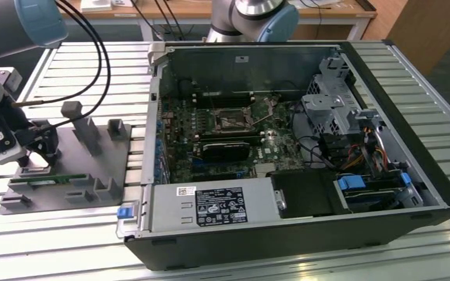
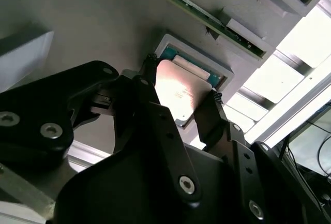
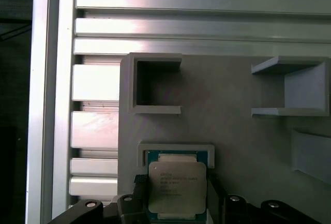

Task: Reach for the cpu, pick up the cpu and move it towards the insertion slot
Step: 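Pick up the cpu and move it towards the insertion slot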

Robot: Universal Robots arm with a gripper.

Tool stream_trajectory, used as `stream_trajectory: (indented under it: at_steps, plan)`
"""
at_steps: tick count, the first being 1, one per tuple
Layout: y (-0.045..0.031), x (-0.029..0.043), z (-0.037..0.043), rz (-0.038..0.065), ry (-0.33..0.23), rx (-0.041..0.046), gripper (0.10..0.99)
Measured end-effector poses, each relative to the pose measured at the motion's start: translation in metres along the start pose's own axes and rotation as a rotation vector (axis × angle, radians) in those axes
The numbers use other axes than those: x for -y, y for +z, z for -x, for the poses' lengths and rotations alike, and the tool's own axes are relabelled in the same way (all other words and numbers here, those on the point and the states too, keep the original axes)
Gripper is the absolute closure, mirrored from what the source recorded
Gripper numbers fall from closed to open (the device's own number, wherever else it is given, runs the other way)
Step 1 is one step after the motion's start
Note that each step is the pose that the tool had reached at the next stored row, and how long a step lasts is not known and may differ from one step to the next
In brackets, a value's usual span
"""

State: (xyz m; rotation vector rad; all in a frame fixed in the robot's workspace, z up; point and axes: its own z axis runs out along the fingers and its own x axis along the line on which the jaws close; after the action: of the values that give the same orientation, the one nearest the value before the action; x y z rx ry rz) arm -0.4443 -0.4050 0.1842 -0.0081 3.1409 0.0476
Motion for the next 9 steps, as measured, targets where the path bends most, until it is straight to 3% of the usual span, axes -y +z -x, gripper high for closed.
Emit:
stream_trajectory:
  at_steps: [9]
  plan:
    - [-0.0108, -0.0003, 0.0000, -0.001, 0.000, 0.0001, 0.545]
